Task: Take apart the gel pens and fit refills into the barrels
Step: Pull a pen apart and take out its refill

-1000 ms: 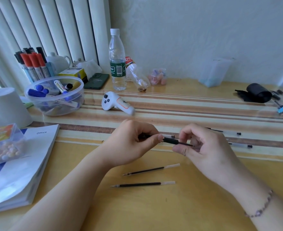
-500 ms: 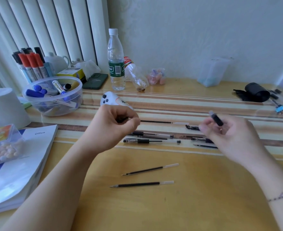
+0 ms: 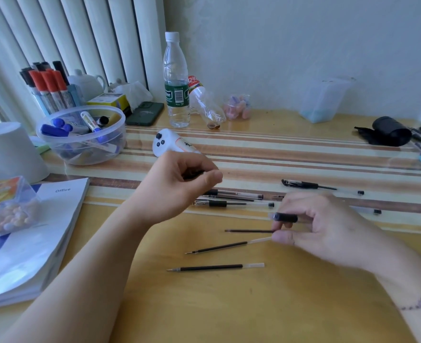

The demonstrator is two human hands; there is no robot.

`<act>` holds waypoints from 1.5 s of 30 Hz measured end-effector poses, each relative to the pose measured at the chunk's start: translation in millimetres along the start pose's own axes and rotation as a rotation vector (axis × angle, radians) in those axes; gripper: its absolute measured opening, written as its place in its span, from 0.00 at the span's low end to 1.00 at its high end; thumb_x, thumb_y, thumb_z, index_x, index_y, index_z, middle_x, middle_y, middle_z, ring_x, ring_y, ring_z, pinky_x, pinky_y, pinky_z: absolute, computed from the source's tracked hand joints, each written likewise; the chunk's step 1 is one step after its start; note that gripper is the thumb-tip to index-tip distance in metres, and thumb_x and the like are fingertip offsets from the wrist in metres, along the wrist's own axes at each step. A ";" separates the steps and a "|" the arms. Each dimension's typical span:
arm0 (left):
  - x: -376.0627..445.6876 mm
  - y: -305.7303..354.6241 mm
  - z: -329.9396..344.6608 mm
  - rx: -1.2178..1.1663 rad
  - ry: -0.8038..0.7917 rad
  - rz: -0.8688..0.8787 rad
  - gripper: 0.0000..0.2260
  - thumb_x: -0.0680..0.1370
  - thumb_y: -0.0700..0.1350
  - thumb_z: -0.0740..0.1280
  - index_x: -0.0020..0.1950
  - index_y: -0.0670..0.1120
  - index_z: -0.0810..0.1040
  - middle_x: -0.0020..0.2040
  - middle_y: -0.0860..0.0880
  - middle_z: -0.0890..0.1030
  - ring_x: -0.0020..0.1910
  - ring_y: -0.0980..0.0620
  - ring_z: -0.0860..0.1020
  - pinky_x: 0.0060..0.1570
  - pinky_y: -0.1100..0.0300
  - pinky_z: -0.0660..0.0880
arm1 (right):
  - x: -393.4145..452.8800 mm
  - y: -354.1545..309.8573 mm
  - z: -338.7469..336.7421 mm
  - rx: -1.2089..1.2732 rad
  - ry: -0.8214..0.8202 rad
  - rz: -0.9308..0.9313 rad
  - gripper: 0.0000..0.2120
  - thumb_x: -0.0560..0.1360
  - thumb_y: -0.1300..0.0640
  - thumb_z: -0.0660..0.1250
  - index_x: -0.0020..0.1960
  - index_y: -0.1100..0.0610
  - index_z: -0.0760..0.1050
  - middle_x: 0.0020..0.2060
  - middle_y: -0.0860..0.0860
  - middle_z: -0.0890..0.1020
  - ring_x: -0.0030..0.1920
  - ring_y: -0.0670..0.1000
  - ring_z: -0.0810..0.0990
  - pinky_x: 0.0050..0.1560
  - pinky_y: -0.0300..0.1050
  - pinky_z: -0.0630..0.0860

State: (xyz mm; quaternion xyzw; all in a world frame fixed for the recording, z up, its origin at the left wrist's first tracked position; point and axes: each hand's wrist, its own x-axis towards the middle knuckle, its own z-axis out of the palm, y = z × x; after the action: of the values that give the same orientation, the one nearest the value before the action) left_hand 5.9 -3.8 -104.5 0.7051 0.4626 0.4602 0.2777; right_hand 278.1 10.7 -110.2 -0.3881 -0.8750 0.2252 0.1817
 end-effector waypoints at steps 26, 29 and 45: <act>-0.8 -3.5 3.5 0.170 -0.149 -0.006 0.06 0.78 0.48 0.69 0.43 0.49 0.82 0.24 0.57 0.71 0.23 0.59 0.66 0.28 0.69 0.64 | -4.0 -19.2 16.0 -0.205 -0.200 -0.194 0.12 0.71 0.32 0.61 0.44 0.39 0.76 0.48 0.34 0.75 0.42 0.42 0.76 0.38 0.33 0.69; 0.7 -4.0 0.4 0.097 -0.162 -0.015 0.06 0.77 0.49 0.69 0.45 0.48 0.83 0.28 0.45 0.73 0.26 0.53 0.67 0.31 0.64 0.65 | -4.2 -11.8 -0.7 -0.092 -0.117 -0.150 0.09 0.73 0.35 0.61 0.42 0.38 0.74 0.47 0.37 0.77 0.40 0.40 0.78 0.38 0.31 0.70; 1.6 -3.8 -4.0 -0.227 -0.210 -0.009 0.06 0.76 0.43 0.67 0.46 0.48 0.83 0.25 0.60 0.70 0.23 0.63 0.63 0.26 0.74 0.61 | -1.4 22.9 -21.7 -0.093 0.213 0.001 0.10 0.71 0.38 0.63 0.40 0.43 0.75 0.48 0.38 0.78 0.31 0.47 0.74 0.33 0.46 0.71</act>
State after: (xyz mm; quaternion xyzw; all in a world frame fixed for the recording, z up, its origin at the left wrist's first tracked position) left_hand 1.0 -0.9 -105.2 0.7113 0.3792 0.4319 0.4047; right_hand 303.4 28.9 -104.6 -0.4182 -0.8601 0.1420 0.2551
